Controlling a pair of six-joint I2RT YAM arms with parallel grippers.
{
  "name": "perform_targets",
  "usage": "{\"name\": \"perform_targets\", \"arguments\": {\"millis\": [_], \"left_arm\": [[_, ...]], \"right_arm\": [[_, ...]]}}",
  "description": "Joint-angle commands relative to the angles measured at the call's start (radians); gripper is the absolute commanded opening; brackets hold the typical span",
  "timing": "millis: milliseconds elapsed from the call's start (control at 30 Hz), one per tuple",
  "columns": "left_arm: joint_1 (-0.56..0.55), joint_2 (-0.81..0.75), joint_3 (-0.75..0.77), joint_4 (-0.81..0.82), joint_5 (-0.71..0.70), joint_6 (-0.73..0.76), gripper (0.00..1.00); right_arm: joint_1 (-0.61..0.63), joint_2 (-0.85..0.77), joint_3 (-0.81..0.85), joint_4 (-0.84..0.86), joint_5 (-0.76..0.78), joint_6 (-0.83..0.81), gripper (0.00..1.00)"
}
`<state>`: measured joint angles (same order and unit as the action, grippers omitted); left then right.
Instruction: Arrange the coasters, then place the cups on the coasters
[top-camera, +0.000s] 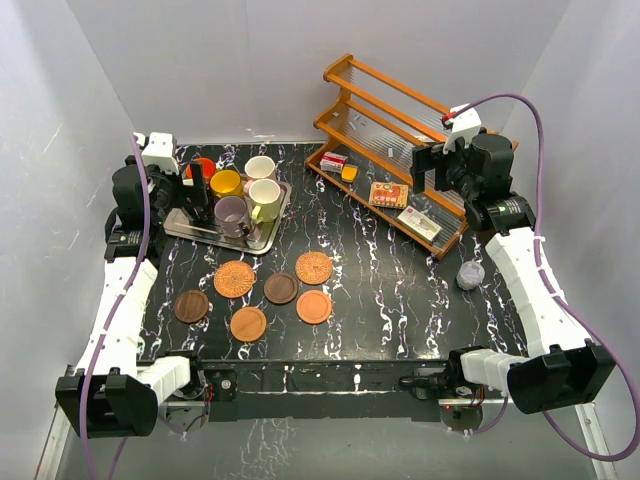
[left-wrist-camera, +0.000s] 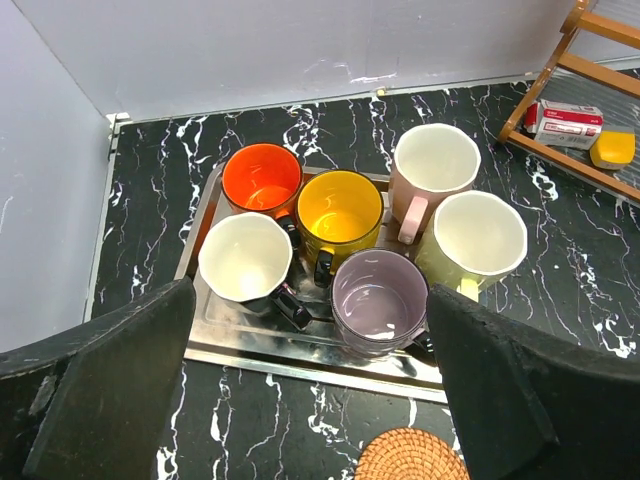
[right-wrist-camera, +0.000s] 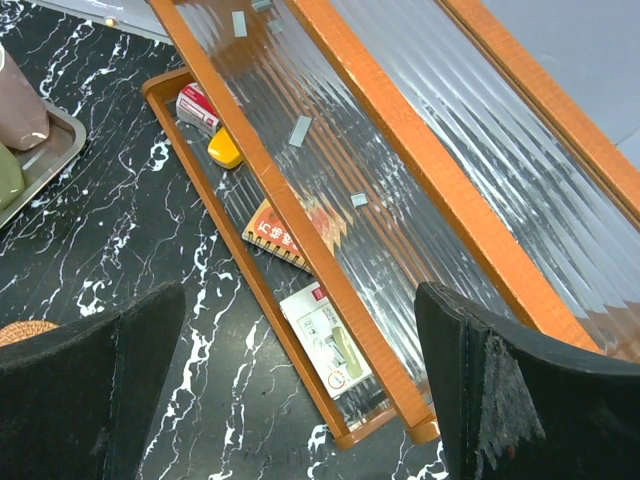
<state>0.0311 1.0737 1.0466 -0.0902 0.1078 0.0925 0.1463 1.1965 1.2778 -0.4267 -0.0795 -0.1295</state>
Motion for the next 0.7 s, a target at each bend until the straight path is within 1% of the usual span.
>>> {"name": "perform_targets", "arguments": {"millis": [0,500,667], "left_arm": [[0.008,-0.035,0.007,0.031,-0.019,0.0,0.99],[0.008,-0.039,-0.002,0.063,-0.038,-0.021,0.99],[0.008,-0.028,0.004,0.046,-0.015,0.041,0.99]], "right_arm": [[-0.008,-0.027,-0.002,0.078,-0.011,0.001,0.98],[-0.007,-0.02,0.027,0.036,-0.006,-0.029,0.99],[0.005,-0.025,0.04,0.005,-0.005,-0.076,0.98]]}}
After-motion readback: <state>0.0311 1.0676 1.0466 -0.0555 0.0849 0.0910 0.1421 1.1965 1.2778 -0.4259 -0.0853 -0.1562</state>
